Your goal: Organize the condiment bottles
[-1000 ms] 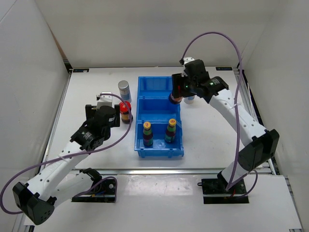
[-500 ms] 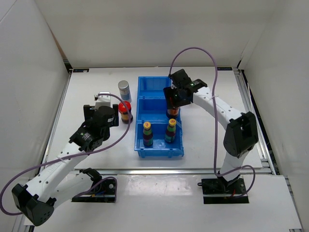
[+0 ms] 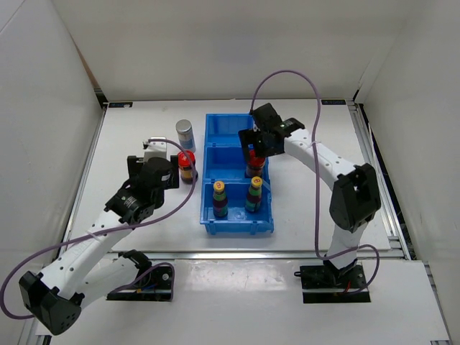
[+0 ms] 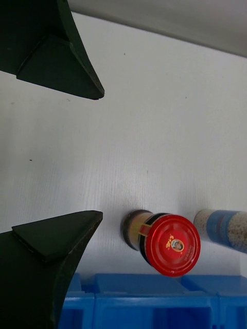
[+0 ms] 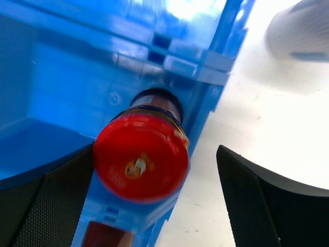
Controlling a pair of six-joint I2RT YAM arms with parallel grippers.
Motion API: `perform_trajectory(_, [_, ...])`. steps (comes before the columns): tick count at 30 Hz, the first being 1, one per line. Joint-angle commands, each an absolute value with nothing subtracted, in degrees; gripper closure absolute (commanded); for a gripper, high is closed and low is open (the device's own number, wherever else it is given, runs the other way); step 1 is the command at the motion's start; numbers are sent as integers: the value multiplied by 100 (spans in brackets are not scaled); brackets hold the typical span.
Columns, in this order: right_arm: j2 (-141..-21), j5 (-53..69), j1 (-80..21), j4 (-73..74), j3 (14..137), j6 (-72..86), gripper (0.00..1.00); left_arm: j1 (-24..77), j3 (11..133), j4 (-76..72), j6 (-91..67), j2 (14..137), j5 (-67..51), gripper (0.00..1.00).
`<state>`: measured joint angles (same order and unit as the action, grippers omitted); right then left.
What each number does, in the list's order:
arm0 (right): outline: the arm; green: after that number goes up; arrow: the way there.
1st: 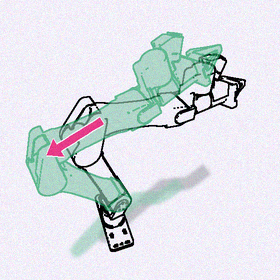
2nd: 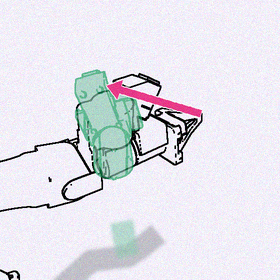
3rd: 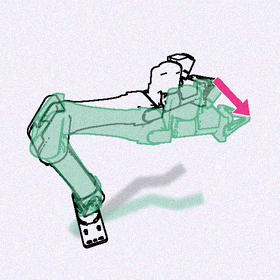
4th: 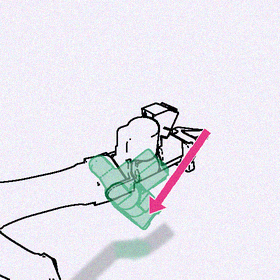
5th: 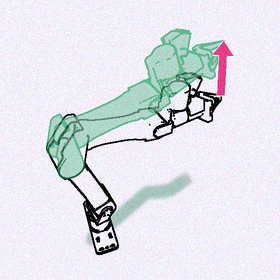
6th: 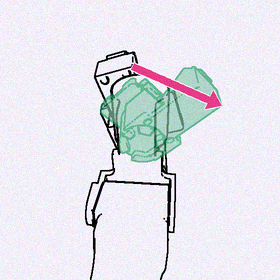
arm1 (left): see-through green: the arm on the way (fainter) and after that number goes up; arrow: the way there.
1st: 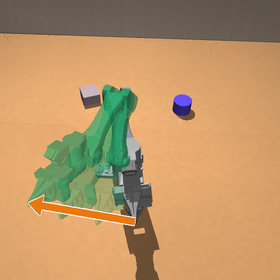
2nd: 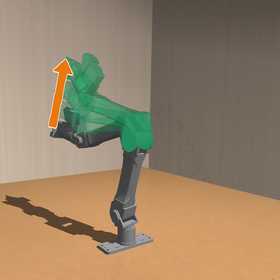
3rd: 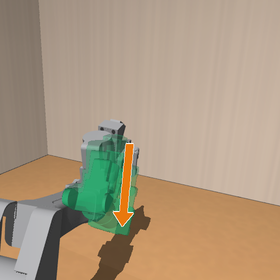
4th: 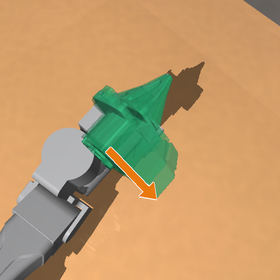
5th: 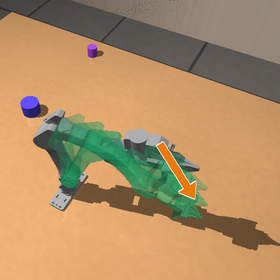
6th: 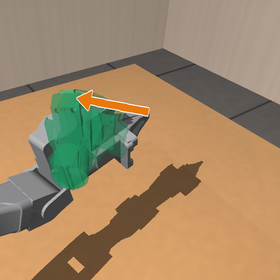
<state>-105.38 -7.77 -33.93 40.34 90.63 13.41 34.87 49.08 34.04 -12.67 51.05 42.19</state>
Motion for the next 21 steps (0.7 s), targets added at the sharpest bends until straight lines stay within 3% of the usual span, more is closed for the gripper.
perform_trajectory(1, [-9836,-1107,-3410,4042,9606,1389,0,3340,5026,3199,-1327,5229,3658,0])
perform_trajectory(11, [-8176,-1556,-3410,4000,8932,1388,0,2813,6634,3032,-1205,7089,1786,0])
perform_trajectory(21, [-6856,-1511,-3410,3938,7630,1398,0,2198,7374,3032,-1309,8367,984,0])
